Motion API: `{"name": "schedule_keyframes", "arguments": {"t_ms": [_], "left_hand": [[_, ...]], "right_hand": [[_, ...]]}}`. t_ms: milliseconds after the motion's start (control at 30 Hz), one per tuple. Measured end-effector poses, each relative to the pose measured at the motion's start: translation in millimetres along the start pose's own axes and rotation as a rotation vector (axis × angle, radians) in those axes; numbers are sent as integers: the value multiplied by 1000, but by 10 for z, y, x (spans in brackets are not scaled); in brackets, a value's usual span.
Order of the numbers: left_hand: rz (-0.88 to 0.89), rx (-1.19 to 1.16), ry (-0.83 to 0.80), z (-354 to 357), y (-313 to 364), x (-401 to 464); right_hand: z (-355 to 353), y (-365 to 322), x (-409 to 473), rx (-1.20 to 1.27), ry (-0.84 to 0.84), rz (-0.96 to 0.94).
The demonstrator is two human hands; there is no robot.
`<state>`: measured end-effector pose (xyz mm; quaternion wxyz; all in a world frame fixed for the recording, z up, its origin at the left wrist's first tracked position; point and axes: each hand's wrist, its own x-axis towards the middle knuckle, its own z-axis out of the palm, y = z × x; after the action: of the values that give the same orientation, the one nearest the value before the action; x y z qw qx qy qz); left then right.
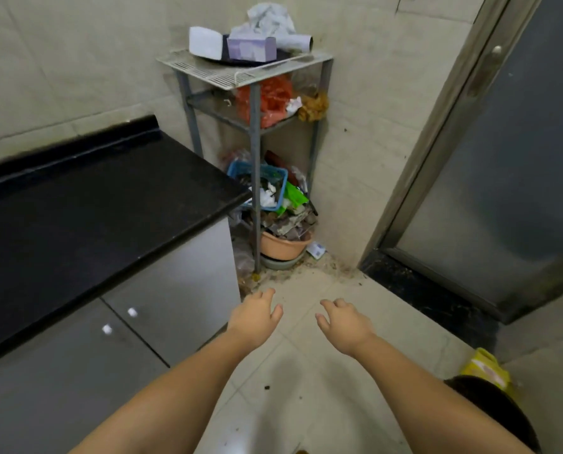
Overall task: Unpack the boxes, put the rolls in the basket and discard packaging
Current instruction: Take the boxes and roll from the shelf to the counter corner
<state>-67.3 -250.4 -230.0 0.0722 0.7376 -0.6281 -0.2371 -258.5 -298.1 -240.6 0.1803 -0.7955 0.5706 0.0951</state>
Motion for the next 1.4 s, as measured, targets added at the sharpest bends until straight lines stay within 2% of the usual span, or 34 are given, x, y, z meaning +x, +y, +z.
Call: {"name": "schedule_keyframes", "arguments": {"t_ms": [167,300,467,633,867,967,1033,1167,1333,1400], "left_hand": [[-20,-22,105,-483,171,914],[-21,-20,238,-1055,135,1747],[68,-5,443,-2053,-18,2927],[85,-14,638,-3228,-153,3937],[-14,38,815,-4260,-362,4774],[-84,89,972,-4470,-458,5044],[-204,60,991,-4536,-510,5221],[-395,27,887,-4540,-625,5508],[-472,-43,955,-4439,-685,5569],[-467,-52,987,-4427,-680,5528]], "right_hand": [[-801,130,1021,-7,43,-86],[-1425,-29,1900,-9,150,-174],[-2370,-379,3019,-25,355,-287],[-3390,-860,3971,43,535,-392],[-4442,-1418,5086,45,654,-530],[-4732,-1593,5485,-92,745,-625],[-4845,-1682,5703,-182,789,-656],[-4986,-1727,6032,-243,769,-640],[-4966,-1758,6241,-238,443,-571],[-4933,-1789,6243,-226,423,-563]]}}
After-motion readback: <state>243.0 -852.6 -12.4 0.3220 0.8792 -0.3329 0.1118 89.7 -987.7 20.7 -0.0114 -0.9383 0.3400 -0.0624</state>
